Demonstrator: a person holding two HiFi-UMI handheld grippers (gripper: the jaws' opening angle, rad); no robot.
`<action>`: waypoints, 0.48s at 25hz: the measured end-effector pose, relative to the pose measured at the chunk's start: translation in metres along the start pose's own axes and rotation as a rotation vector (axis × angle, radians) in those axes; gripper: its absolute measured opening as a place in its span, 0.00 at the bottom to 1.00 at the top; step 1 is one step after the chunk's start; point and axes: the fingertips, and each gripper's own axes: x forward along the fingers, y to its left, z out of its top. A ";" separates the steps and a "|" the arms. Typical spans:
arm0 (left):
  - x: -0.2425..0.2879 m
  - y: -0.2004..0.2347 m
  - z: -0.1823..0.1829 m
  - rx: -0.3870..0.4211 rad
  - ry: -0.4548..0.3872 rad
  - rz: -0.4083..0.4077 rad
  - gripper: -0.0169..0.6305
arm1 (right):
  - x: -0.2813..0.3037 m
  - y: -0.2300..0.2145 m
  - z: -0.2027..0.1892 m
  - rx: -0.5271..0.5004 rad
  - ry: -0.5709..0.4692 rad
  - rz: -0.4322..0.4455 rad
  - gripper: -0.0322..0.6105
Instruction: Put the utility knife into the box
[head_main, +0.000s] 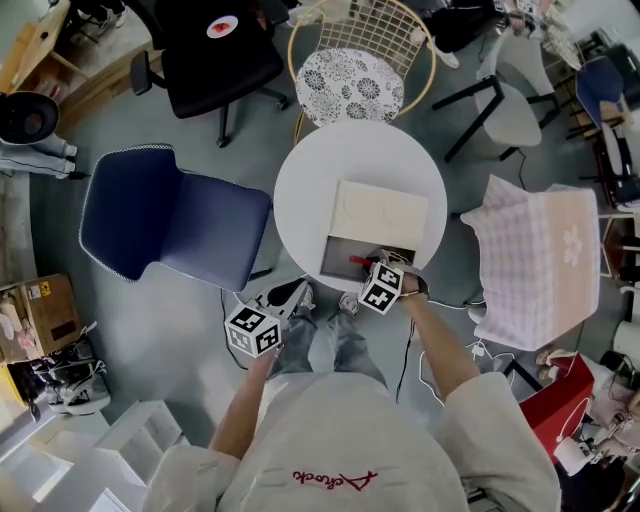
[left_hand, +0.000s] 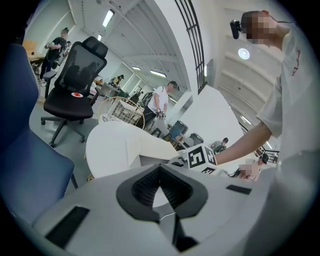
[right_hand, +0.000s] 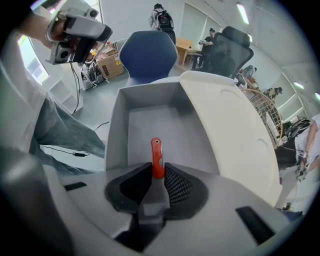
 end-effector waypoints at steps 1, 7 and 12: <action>0.000 0.000 -0.001 0.000 0.000 -0.001 0.04 | -0.001 0.000 0.000 0.001 -0.006 -0.002 0.18; 0.000 -0.001 0.003 0.004 -0.004 -0.008 0.04 | -0.009 -0.003 0.003 -0.031 -0.001 -0.012 0.23; 0.001 -0.004 0.010 0.021 -0.015 -0.026 0.04 | -0.017 -0.005 0.006 -0.038 -0.016 -0.065 0.23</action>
